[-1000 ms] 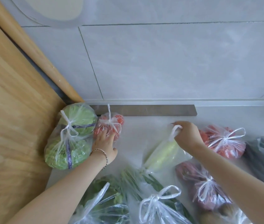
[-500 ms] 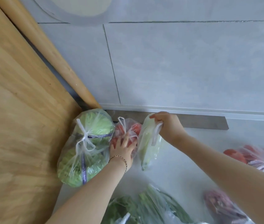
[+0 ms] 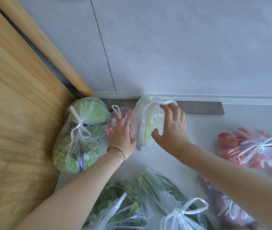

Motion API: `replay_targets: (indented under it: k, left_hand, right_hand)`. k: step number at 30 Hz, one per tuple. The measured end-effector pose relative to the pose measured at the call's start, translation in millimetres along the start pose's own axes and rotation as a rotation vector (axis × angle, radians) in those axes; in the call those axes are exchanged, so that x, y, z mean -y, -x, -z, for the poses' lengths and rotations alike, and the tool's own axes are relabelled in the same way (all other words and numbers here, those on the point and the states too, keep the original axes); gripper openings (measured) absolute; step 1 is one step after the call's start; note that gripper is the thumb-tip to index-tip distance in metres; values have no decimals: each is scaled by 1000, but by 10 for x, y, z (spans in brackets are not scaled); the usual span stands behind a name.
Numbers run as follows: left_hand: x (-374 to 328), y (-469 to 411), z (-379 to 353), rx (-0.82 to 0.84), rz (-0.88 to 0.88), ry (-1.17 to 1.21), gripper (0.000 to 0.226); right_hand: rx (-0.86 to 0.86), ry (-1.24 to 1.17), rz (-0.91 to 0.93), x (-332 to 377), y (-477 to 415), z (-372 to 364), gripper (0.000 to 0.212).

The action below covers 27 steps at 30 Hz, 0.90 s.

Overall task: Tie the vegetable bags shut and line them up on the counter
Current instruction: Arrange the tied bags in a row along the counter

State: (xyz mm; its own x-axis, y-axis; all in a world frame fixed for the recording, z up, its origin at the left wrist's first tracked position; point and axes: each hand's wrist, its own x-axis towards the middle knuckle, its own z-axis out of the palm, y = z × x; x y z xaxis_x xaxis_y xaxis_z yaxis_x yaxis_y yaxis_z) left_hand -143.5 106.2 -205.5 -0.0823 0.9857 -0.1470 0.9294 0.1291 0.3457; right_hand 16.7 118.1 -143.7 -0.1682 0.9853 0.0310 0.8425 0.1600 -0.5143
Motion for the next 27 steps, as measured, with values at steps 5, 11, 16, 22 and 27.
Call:
replay_targets:
  k: [5, 11, 16, 22, 27]
  left_hand:
    - [-290, 98, 140, -172, -344, -35, 82]
    - [-632, -22, 169, 173, -213, -131, 64]
    - [-715, -2, 215, 277, -133, -19, 72]
    - [-537, -22, 128, 262, -62, 190, 61]
    - [-458, -14, 104, 241, 27, 320, 71]
  right_hand:
    - [838, 215, -165, -279, 938, -7, 77]
    - [958, 382, -208, -468, 1311, -304, 59]
    - [646, 48, -415, -672, 1107, -70, 21]
    - [197, -283, -538, -799, 597, 585, 12]
    - [156, -294, -531, -785, -71, 530, 20]
